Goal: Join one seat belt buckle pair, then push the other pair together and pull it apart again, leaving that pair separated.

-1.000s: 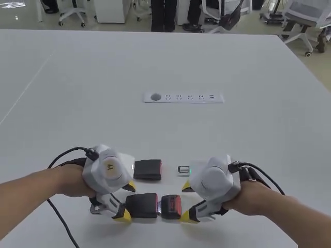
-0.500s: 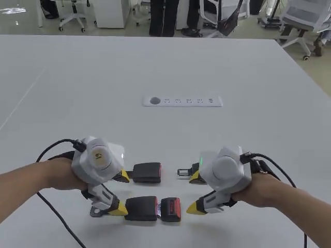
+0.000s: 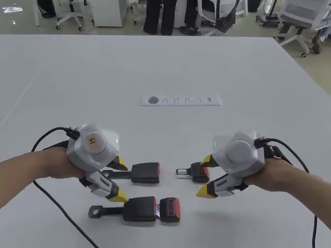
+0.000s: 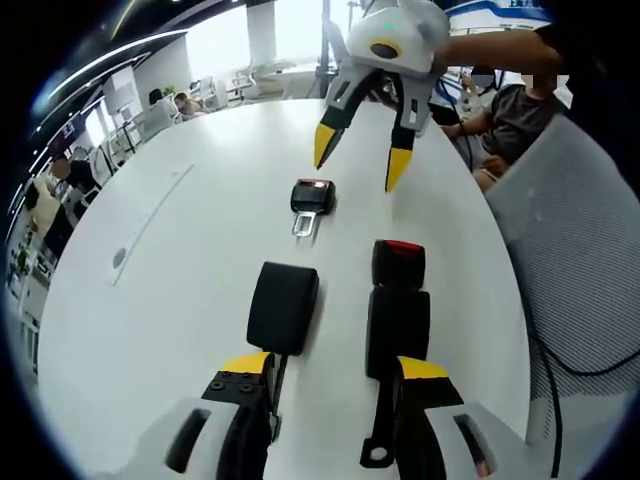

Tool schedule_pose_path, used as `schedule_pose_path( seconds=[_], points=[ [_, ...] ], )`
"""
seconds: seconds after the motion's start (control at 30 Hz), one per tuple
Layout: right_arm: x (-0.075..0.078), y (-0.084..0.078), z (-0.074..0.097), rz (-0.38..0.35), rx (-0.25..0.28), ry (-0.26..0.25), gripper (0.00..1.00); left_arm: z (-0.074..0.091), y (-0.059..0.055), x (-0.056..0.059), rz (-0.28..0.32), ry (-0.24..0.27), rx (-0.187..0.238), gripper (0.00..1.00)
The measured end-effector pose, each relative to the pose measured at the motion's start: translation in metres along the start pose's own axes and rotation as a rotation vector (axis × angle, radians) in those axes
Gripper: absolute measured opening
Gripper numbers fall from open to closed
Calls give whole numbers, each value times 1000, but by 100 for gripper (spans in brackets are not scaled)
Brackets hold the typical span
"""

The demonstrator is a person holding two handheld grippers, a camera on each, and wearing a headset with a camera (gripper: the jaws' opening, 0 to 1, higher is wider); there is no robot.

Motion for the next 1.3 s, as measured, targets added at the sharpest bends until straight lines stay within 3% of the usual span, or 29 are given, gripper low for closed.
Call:
schedule_pose_path(
  seconds=[0.1,0.23,0.5,0.73,1.03,1.1,1.17,1.3],
  points=[
    [9,-9,2,-12,-5,-11,44,-2,2,-8,4,8,5,49],
    [15,-15,2,-15,-18,-13,44,-2,8,-9,10,19,1,49],
    [25,-24,0,-8,-33,5,43,-9,11,-24,12,34,-15,48],
    [37,-31,-9,18,-33,29,40,-20,21,-30,-17,26,-65,47],
    [39,-34,-19,41,-65,71,37,-37,26,-41,-48,6,-126,43],
    [41,-35,-21,45,-75,79,36,-37,29,-37,-54,2,-138,43],
    [42,-34,-23,52,-78,87,35,-42,25,-43,-62,-1,-151,42],
    [42,-35,-28,61,-87,100,34,-45,26,-39,-74,-14,-177,40]
  ],
)
Point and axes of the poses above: the centre of the closed fingertips' face, and the gripper's own axes: z roughly backward along the fingers, x roughly to its right, y roughly out of its top, the point moved 7 cm from there along z, roughly backward along the fingers, and after that the axes turned 11 degrees about z, right-handed, at the moved point
